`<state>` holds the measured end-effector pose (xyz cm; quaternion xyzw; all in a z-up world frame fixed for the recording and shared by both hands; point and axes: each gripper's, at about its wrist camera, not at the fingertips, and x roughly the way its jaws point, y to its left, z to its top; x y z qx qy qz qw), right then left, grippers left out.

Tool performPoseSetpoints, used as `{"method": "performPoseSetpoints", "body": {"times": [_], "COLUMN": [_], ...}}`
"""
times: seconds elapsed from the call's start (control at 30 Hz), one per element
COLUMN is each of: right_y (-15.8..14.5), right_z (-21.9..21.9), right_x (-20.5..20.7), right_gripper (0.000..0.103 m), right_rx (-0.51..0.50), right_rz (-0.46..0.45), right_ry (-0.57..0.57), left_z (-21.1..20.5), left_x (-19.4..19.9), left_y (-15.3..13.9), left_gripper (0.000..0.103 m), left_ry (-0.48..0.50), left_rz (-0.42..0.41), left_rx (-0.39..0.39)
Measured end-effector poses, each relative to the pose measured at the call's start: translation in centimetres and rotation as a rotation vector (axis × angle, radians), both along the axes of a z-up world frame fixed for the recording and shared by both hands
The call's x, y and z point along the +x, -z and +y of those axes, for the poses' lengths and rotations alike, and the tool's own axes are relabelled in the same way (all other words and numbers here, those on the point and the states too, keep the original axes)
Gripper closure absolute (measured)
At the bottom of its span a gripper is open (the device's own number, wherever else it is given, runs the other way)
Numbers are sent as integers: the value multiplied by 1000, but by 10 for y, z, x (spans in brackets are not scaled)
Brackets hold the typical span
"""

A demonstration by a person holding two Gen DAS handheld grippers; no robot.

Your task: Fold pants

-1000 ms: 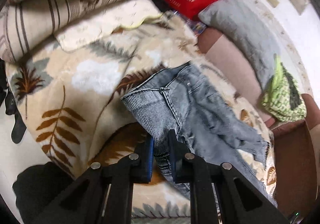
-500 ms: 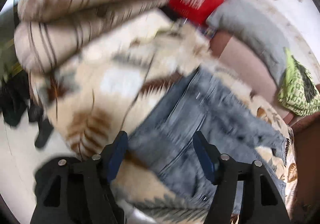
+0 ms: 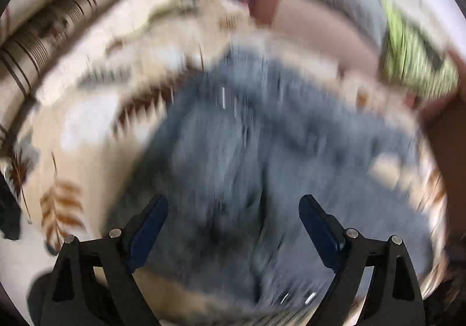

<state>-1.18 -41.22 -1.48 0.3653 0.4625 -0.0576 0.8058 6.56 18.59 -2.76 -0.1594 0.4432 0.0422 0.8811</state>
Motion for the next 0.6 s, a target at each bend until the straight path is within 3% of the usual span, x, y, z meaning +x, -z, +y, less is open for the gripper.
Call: {"method": "performPoseSetpoints", "body": {"times": [0.07,0.13,0.27,0.47,0.5,0.57,0.6], "right_y": [-5,-8,-8,31,40,55,60], "right_z": [-3,0,-4,-17,-16,-14,-8], "right_x": [19,47,114,206,216,223,226], "right_gripper": [24,24,24,27,31,53,73], "right_rx": [-22,-25,-114,-146,-163,-160,-169], "right_rz": [-1,-14,-22,72,105,148,160], "right_ry": [-6,-45,-81,-96,-107,-138,-167], "left_z": [14,19,30,20,20,18,18], "left_x": [26,49,104,108,107,107,107], "left_y": [-13,-10,19,56,58,58,58], "left_gripper": [11,11,11,11,11,11,11], "left_ry": [-36,-58,-87,-86,-83,-72,-71], "left_rz": [-28,1,92,167,153,149,151], "left_rx": [26,41,-9,-5,4,20,20]}}
